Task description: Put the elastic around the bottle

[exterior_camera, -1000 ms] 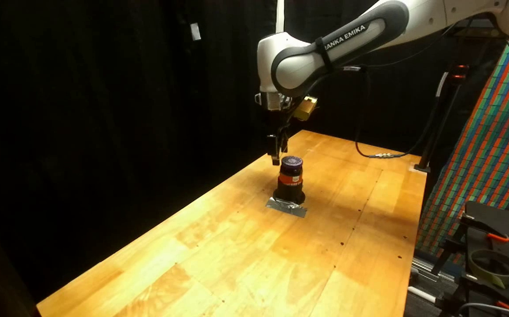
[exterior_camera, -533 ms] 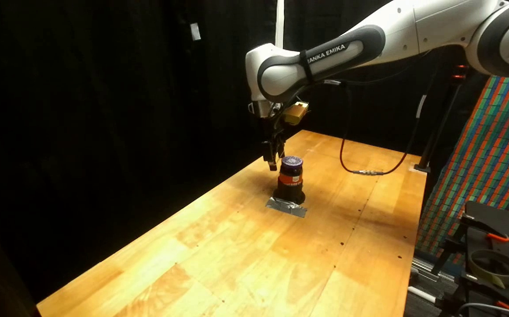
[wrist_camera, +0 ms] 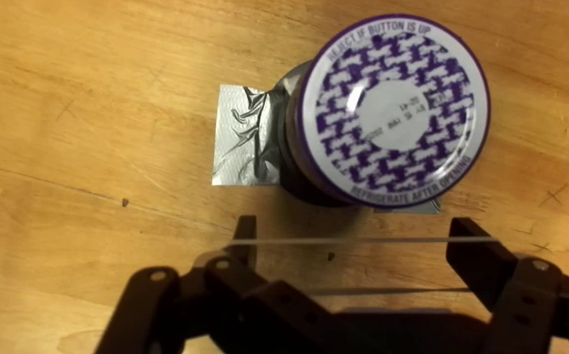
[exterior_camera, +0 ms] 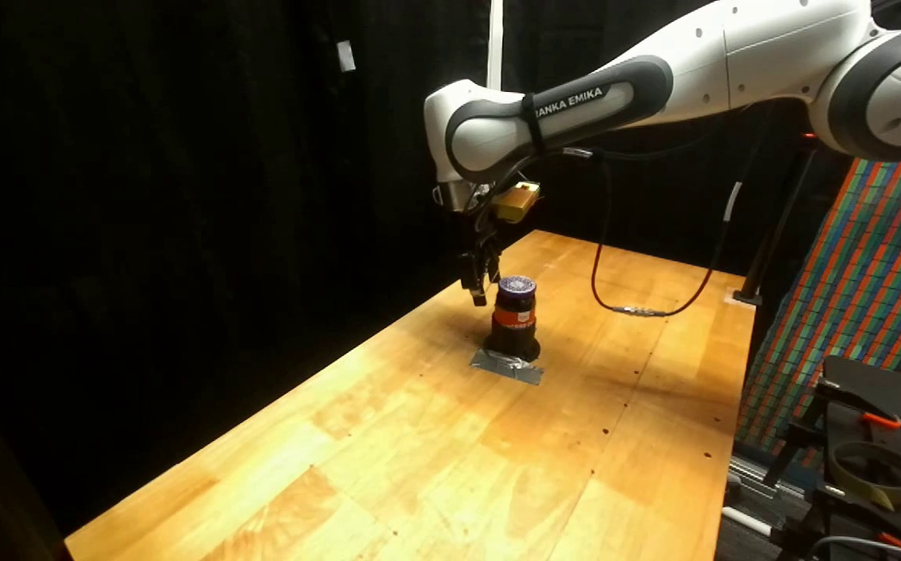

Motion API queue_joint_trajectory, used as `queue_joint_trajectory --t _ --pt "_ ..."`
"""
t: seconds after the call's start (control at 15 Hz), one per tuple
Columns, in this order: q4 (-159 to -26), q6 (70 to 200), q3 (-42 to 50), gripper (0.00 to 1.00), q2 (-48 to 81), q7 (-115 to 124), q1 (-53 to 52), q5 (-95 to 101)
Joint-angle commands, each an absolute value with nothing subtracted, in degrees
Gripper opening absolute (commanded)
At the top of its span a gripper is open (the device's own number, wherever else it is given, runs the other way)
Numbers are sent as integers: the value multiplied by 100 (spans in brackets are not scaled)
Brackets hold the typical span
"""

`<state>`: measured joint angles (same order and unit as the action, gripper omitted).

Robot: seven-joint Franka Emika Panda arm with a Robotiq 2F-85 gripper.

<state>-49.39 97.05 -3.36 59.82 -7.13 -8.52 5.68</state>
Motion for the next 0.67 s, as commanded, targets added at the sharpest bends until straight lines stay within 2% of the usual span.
queue_joint_trajectory --t 0.0,0.6 --pt "-4590 9629 -298 100 6053 -573 -965 606" --pt "-4806 8968 -315 100 5896 -119 -1029 550"
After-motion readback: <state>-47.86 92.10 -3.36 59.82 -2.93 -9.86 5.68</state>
